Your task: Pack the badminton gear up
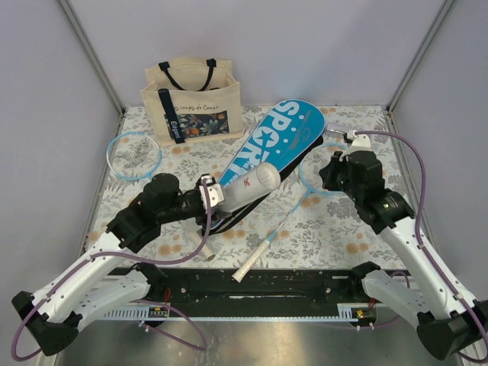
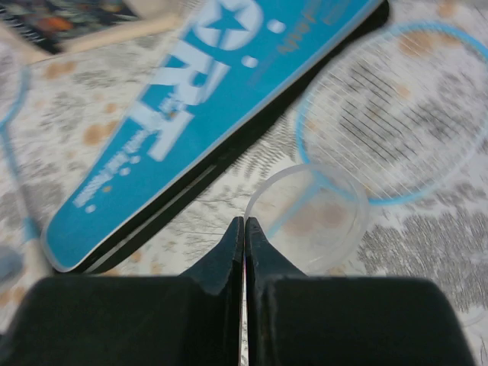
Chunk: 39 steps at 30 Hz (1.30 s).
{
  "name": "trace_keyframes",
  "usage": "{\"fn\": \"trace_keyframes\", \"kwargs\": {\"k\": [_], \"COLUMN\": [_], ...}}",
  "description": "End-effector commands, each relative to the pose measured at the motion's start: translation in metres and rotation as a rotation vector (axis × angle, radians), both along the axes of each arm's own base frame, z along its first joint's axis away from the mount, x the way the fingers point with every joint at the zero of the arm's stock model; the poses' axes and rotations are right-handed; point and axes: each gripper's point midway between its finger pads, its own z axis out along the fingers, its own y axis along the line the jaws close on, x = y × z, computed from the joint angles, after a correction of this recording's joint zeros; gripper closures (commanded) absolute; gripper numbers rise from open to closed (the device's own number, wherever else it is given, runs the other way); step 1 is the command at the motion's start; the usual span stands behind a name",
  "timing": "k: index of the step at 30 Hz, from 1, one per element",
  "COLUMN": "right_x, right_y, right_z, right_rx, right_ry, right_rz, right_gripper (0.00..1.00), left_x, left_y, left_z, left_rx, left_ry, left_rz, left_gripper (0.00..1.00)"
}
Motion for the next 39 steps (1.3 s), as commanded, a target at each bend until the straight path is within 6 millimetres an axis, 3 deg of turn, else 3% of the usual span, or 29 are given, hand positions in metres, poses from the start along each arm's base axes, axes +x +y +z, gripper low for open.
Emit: {"fn": "trace_keyframes", "kwargs": {"k": [1, 6, 9, 12, 14, 15, 17, 19, 23, 30, 39], "right_x": [-0.021, -0.066, -0.083, -0.074, -0.056, -0.054, -0.059, -0.071, -0.105, -0.134, -0.136], "right_y": [0.046, 0.077, 0.087, 0.078, 0.057, 0.053, 0.057, 0.067, 0.087, 0.106, 0.116], "right_z": [0.094, 0.159, 0.179, 0.179, 0.164, 0.153, 0.139, 0.138, 0.155, 0.174, 0.173], "right_rx": [0.036, 0.134, 0.180, 0.204, 0.214, 0.188, 0.184, 0.207, 0.236, 0.284, 0.345], "right_ry": [-0.284, -0.500, -0.532, -0.495, -0.425, -0.402, -0.373, -0.398, -0.505, -0.535, -0.504], "right_rz": [0.398, 0.680, 0.772, 0.668, 0.468, 0.452, 0.486, 0.574, 0.810, 1.035, 1.101], "right_gripper": [1.00, 1.00, 1.00, 1.00, 1.00, 1.00, 1.00, 1.00, 1.00, 1.00, 1.00], "left_x": [0.017, 0.027, 0.031, 0.033, 0.033, 0.032, 0.031, 0.032, 0.034, 0.035, 0.041], "left_y": [-0.004, -0.005, -0.007, -0.008, -0.008, -0.008, -0.005, -0.003, -0.001, -0.002, -0.006], "left_z": [0.027, 0.017, 0.015, 0.016, 0.013, 0.011, 0.006, 0.000, -0.006, -0.005, 0.000], "left_rx": [0.015, 0.068, 0.080, 0.085, 0.090, 0.094, 0.102, 0.117, 0.151, 0.196, 0.238], "left_ry": [-0.111, -0.097, -0.094, -0.094, -0.092, -0.090, -0.087, -0.089, -0.096, -0.145, -0.205], "left_rz": [0.014, 0.035, 0.040, 0.045, 0.046, 0.047, 0.052, 0.054, 0.059, 0.030, 0.001], "left_gripper": [0.57, 0.57, 0.57, 0.57, 0.58, 0.58, 0.58, 0.58, 0.58, 0.58, 0.58]}}
